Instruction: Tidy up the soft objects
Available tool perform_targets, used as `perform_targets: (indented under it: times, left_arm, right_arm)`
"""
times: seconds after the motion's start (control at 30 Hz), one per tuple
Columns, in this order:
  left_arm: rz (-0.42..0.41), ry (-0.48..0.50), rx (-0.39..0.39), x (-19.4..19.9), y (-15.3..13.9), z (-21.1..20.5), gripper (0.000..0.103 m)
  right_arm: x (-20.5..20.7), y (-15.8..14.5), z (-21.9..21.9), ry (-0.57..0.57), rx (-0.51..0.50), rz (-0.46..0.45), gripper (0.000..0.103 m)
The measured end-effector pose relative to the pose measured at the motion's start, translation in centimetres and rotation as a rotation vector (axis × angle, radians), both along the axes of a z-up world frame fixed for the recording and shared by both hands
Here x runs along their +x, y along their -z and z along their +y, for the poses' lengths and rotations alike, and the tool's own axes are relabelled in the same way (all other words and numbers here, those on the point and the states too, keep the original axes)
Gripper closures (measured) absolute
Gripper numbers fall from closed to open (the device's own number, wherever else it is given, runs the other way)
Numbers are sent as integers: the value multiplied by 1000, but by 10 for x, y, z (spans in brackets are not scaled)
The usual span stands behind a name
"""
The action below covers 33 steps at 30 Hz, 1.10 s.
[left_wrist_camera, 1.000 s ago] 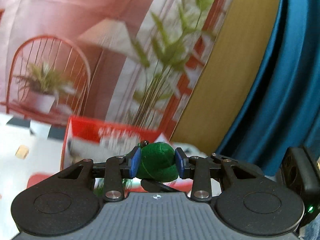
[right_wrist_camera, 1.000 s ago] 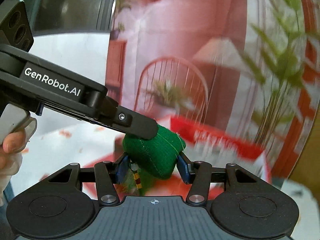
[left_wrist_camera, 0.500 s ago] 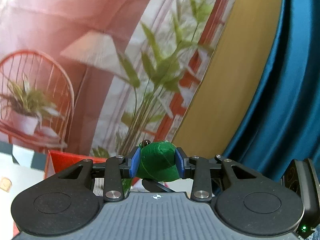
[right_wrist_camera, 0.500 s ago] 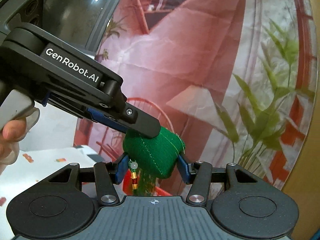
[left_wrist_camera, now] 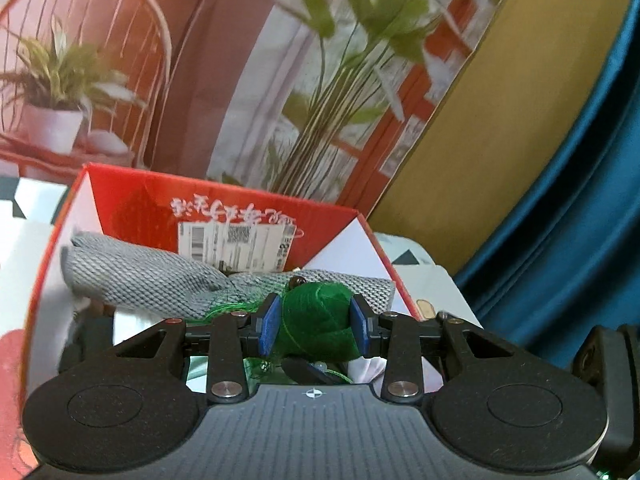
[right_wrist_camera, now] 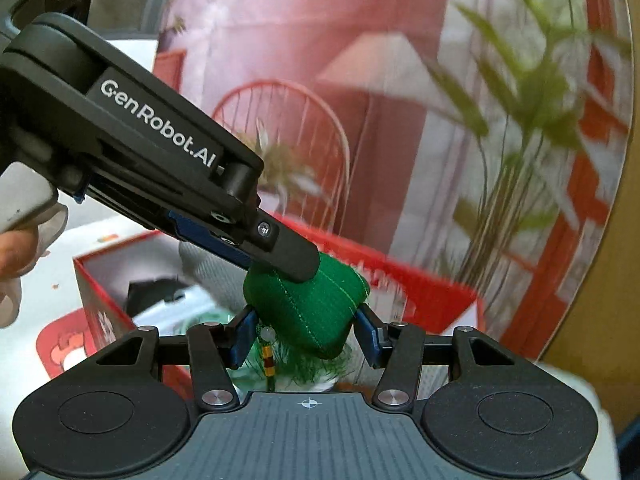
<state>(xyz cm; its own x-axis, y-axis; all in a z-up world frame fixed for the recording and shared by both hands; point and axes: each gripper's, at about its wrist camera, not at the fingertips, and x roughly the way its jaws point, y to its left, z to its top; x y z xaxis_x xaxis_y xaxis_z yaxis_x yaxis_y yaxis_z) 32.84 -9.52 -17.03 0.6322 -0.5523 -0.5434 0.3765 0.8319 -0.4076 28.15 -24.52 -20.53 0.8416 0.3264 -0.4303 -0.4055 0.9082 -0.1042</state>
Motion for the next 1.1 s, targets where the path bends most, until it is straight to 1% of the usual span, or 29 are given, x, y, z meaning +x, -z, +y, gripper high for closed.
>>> perform_targets:
  times: [0.07,0.13,0.23,0.3,0.4,0.5,0.6,0.63,0.67,0.7,0.73,0.77,0.8,0.83,0.87,0.93,0.97,1.0,1.03,1.1]
  left_arm:
    - [19,11,2,7,3,-4,64]
    - [36,18,15,13,7,-10,64]
    - [70,21,56,20,15,-20,65]
    - [93,13,89,25,24,-23,64]
    - [126,4,76,32,31,-25,64]
    - [137,27,98,36,36,-36,63]
    - [142,28,130,36,42,-45,63]
    - [137,25,128,35,40,-45,63]
    - [132,24,121,34,39,-44,61]
    - [128,28,117,32,37,-43,57]
    - [122,32,120,31,35,-42,51]
    - [108,33,128,27,32,-39,46]
    - [94,30,138,24,28,-38,36]
    - [76,26,146,20,24,-35,28]
    - [54,25,147,15,18,-31,25]
    - [10,11,152,4,6,-22,10]
    - [-13,3,154,-2,1,-17,5]
    - [-42,-6,155,-9,-4,-11,0]
    - [-71,-17,162,-17,-9,-6,0]
    - [-108,-43,201,-30,-18,2,0]
  right_arm:
    - [2,5,-6,19,43,31,51]
    - [5,8,-11,43,64,61,51]
    - [12,10,-14,66,47,111,50]
    - [13,7,-20,61,49,114,47]
    - [13,2,-26,49,67,132,45]
    - [11,2,-29,57,53,145,42]
    - [9,1,-34,82,74,157,40]
    - [7,0,-35,84,86,160,38]
    - [4,-1,-36,82,97,157,31]
    - [1,-3,-36,83,97,155,27]
    - [-1,-4,-35,87,87,151,22]
    - [-4,-5,-35,92,75,145,19]
    - [-6,-7,-34,98,69,141,18]
    - [-8,-8,-34,107,67,141,16]
    - [-9,-10,-34,118,68,142,13]
    - [-12,-13,-35,141,71,139,3]
    - [-15,-15,-35,155,72,134,1]
    - [-17,-17,-35,165,76,129,1]
    - [-20,-20,-36,171,85,127,1]
    - [-25,-24,-38,178,112,126,1]
